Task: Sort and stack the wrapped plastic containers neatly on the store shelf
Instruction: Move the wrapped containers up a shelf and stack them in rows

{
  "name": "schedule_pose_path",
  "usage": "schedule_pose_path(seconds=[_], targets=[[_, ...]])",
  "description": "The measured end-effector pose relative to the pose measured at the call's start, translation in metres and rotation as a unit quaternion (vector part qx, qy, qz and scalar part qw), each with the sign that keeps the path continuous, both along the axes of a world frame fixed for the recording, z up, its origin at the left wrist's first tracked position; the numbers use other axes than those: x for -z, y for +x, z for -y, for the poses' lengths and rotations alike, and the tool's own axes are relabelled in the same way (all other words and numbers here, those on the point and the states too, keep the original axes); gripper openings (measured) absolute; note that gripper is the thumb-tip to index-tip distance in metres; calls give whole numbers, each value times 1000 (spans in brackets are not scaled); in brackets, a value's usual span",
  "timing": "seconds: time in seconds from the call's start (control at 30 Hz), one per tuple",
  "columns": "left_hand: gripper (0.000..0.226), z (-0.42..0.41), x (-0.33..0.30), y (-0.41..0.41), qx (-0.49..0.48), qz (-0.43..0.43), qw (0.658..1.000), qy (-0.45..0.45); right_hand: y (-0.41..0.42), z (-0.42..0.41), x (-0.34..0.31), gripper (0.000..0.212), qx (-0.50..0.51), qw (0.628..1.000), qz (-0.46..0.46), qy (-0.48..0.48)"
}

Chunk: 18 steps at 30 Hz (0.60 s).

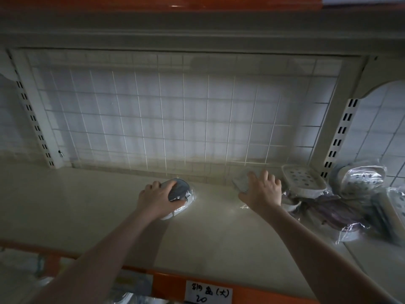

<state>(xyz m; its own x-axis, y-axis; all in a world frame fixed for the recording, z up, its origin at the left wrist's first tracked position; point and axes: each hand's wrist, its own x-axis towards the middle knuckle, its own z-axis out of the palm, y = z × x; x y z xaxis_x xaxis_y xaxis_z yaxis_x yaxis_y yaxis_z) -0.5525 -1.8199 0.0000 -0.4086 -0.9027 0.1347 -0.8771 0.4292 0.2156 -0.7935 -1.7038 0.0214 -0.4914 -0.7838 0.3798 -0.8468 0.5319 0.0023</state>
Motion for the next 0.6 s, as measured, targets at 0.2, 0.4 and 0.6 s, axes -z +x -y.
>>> schedule_pose_path(seconds=[0.2,0.4,0.6], targets=[[72,1,-4,8,26,-16,998,55,15,-11,8,51,1,999,13,-38],[71,-29,2,10,-28,-105,993,33,34,-41,18,46,-18,995,-3,-102],[70,-83,-4,12,-47,-150,987,-28,40,-101,8,57,-19,994,40,-104]])
